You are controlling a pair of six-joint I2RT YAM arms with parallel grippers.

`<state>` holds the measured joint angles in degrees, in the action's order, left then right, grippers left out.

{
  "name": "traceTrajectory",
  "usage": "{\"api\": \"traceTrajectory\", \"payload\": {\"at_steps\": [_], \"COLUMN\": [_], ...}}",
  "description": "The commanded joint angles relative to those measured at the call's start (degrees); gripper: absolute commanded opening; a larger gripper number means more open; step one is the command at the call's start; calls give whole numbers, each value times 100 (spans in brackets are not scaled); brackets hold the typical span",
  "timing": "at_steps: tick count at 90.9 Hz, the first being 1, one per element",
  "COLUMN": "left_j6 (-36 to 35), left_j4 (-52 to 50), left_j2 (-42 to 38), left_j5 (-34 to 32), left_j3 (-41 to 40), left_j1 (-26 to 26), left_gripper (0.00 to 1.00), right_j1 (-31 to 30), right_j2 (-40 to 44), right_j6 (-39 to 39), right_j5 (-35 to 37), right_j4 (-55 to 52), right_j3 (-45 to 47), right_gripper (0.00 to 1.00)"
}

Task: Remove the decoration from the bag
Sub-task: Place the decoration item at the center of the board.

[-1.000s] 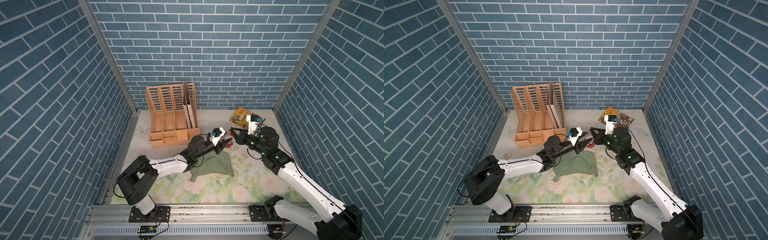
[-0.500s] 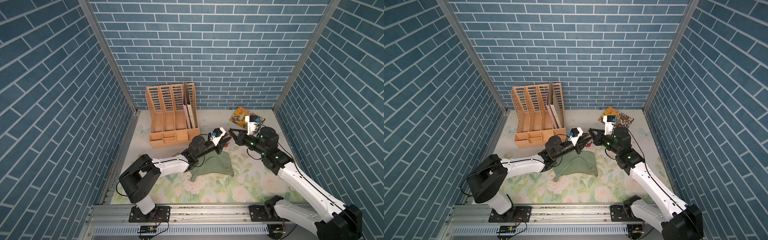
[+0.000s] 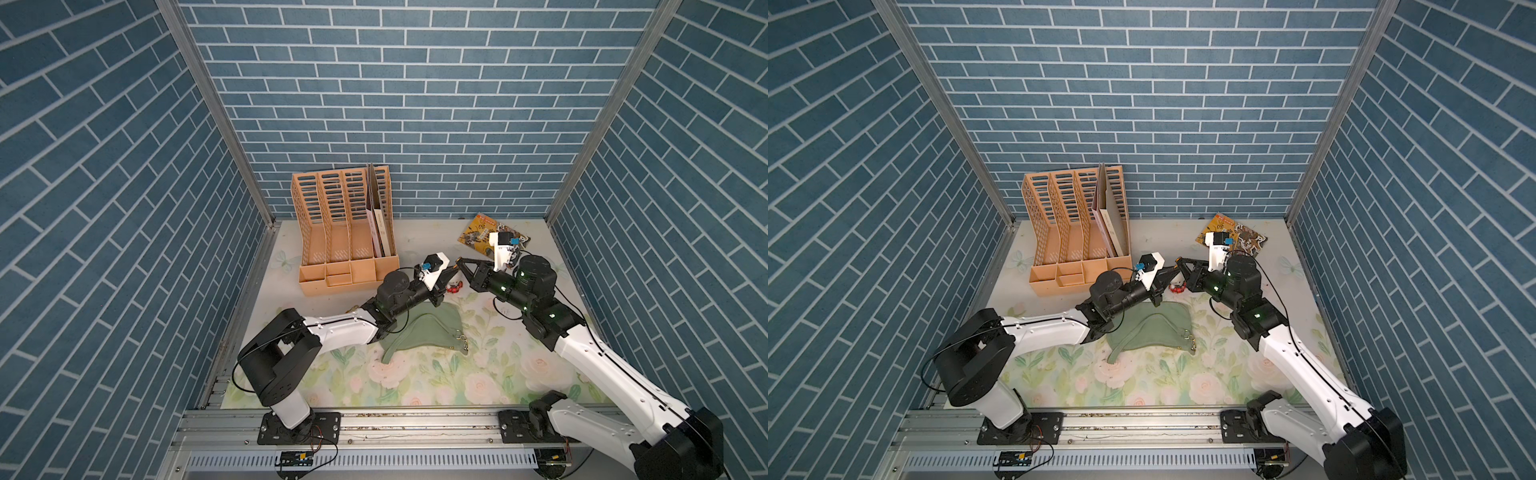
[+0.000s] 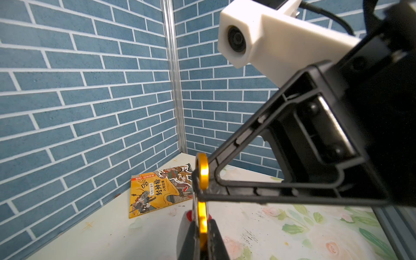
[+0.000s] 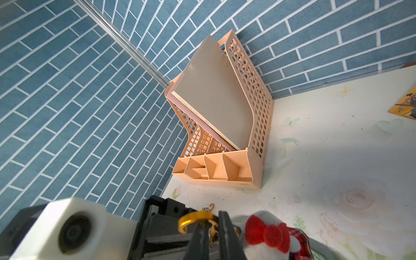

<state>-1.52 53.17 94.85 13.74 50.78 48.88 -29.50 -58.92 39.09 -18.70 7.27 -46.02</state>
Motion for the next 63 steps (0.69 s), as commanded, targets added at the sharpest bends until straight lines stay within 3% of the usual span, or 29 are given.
{"api": "traceTrajectory", "payload": {"at_steps": [1, 63], "left_j6": [41, 55], "left_j4": [59, -178], "left_j2": [-21, -79], "left_j5": [46, 53], "left_j3": [164, 225], "left_j1": [-2, -1], "left_gripper": [2, 0], "right_j1": [-136, -356], "right_j2": [-5, -287], "right_j6": [-10, -347], "right_j5": [-161, 329], "right_j4": [91, -427], "right_j3": [192, 160], "right_gripper": [15, 39]}}
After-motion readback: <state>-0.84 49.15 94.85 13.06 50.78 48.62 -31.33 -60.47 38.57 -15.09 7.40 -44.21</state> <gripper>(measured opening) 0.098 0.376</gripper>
